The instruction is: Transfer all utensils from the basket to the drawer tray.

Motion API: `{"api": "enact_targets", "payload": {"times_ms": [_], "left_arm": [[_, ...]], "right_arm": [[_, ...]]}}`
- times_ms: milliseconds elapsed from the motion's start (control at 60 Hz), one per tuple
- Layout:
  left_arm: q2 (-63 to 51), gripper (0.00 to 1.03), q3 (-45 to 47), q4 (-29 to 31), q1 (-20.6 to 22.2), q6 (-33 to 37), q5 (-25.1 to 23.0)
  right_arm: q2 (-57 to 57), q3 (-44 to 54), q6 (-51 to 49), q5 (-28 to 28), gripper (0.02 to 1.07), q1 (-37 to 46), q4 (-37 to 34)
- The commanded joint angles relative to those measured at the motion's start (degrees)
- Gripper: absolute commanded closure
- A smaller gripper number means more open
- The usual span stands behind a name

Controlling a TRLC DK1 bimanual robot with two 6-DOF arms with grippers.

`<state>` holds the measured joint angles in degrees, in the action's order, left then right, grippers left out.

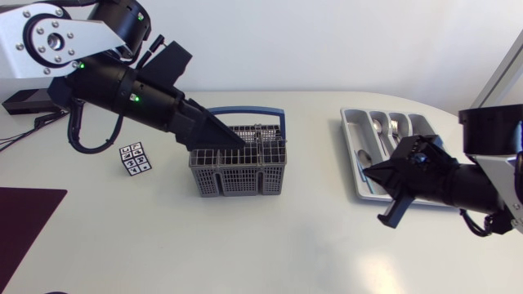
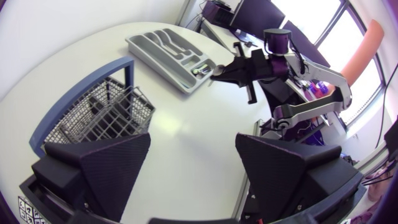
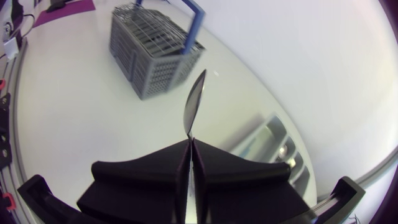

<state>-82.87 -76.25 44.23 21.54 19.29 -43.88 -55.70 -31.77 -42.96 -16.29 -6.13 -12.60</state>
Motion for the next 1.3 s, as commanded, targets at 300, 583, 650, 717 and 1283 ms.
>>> {"api": "enact_targets", "payload": {"times_ms": [300,583,650,717,1283], "left_arm": [[-1.33,0.04,3.12,-4.59,-2.64,-3.12,12.76],[-0.1,0.04,5.14,-5.12,-4.93,-3.12,16.81],[0.52,0.04,5.76,-5.38,-5.37,-3.12,17.33],[1.22,0.04,6.9,-6.08,-5.63,-3.12,18.04],[5.88,0.04,15.78,-13.11,-5.37,-3.73,33.86]], "right_arm": [[-14.43,-0.14,-15.84,0.39,1.01,26.79,13.74],[-26.74,-1.37,-19.88,3.2,1.01,33.11,25.78],[-29.11,-1.54,-20.59,4.08,1.01,33.9,28.16],[-31.4,-1.63,-21.02,5.22,1.01,34.26,30.35],[-32.28,1.27,-24.63,8.12,0.08,36.54,34.31]]}}
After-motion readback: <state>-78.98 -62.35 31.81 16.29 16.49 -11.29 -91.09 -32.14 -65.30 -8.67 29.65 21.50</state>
